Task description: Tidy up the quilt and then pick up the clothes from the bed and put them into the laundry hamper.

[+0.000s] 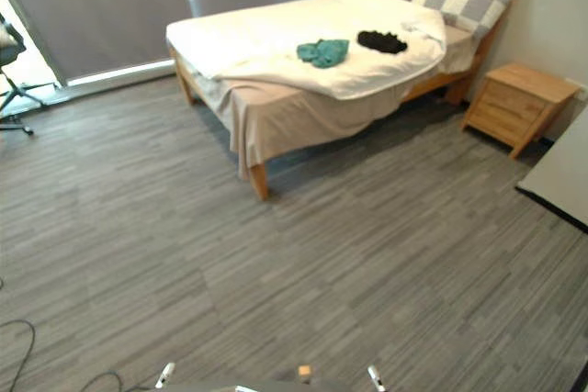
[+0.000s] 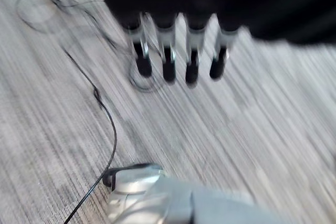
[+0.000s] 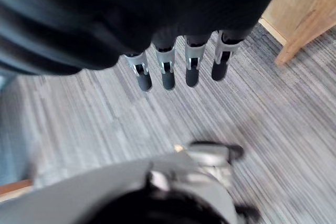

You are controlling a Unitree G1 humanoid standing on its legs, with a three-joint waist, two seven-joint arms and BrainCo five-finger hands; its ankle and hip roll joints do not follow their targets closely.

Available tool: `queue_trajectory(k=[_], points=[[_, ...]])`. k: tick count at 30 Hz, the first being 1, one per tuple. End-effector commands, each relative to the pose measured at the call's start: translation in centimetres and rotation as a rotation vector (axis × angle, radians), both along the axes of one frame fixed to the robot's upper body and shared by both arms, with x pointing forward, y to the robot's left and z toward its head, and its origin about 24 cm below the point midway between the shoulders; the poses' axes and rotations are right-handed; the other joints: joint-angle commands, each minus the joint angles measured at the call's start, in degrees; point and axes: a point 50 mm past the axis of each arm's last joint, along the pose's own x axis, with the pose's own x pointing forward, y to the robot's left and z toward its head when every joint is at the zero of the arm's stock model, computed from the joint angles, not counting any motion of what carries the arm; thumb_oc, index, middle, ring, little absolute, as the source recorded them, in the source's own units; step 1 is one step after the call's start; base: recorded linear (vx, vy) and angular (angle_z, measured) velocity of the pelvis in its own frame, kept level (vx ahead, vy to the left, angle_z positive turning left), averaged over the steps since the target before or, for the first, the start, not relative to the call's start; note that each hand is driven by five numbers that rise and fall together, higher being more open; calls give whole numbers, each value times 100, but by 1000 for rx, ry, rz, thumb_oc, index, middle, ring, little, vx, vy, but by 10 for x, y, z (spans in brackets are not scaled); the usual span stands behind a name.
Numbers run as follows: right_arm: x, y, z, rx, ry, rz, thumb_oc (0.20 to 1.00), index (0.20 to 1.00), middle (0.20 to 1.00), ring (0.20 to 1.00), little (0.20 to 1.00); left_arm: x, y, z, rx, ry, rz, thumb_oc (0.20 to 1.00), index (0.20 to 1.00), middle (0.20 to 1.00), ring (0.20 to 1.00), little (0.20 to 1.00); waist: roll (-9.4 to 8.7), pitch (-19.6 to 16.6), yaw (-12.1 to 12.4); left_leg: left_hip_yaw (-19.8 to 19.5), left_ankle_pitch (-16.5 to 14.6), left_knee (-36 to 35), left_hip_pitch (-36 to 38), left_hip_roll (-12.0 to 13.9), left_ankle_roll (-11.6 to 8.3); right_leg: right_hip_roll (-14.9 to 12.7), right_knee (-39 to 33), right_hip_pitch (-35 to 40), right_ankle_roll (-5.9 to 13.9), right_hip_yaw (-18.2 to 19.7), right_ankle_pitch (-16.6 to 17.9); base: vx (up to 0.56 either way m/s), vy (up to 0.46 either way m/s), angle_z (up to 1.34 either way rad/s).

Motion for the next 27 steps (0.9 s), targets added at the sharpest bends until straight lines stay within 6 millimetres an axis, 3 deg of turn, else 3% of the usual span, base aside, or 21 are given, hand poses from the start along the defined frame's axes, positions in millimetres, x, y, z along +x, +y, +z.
queue_trajectory(k=[1,19,22,27], points=[[74,1,9,-26,-78,-35,1000,1000,1000,1000,1000,80,-5,12,83,-167,48,1000,1000,1000,1000,1000,-180,885,45,109,680,-1812,691,-33,-102,-401,-2024,1183,800,-256,815,10,9,7],[74,4,9,-32,-58,-18,1000,1000,1000,1000,1000,75,-14,9,57,-117,19,1000,1000,1000,1000,1000,-165,916,42,5,635,-1718,725,-72,-70,-402,-1845,1210,764,-207,690,14,13,-2],[75,3,9,-41,-57,-10,1000,1000,1000,1000,1000,72,-13,8,65,-106,23,1000,1000,1000,1000,1000,-176,944,57,-27,582,-1600,673,-85,-32,-458,-1664,1152,773,-194,622,43,66,-1],[80,3,10,-49,-64,30,1000,1000,1000,1000,1000,70,-3,9,85,-101,55,1000,1000,1000,1000,1000,-246,1156,136,136,302,-661,215,-54,190,-798,-534,899,793,-316,246,58,91,-11]])
